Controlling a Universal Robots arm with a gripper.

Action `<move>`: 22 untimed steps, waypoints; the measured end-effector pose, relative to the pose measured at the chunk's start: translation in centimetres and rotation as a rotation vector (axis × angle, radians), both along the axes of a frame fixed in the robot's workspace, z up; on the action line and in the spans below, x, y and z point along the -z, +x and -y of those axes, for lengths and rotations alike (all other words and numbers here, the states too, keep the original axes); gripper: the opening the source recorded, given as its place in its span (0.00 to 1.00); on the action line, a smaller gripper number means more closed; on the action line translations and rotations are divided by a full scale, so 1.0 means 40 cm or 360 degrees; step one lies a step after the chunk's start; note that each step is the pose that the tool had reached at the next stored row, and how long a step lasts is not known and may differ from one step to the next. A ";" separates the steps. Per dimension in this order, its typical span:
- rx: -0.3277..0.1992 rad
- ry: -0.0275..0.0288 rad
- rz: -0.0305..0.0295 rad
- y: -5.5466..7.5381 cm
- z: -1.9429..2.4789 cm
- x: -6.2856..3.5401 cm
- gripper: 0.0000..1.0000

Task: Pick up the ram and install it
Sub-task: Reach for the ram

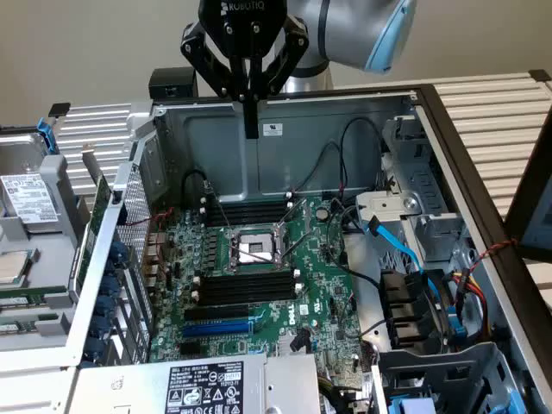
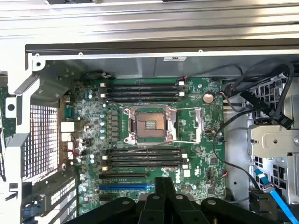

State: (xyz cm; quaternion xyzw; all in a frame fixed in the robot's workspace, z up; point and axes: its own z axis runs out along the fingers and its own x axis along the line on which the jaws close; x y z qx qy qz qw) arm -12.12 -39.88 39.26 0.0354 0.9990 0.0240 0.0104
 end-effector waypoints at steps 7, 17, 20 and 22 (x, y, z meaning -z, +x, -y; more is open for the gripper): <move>0.0000 0.00000 0.00000 0.000 0.000 0.000 0.11; 0.0000 -0.00002 -0.00002 -0.018 0.000 0.000 0.11; 0.0000 0.00000 0.00000 -0.050 0.000 0.000 0.11; 0.0000 0.00001 0.00000 -0.072 0.000 0.000 0.11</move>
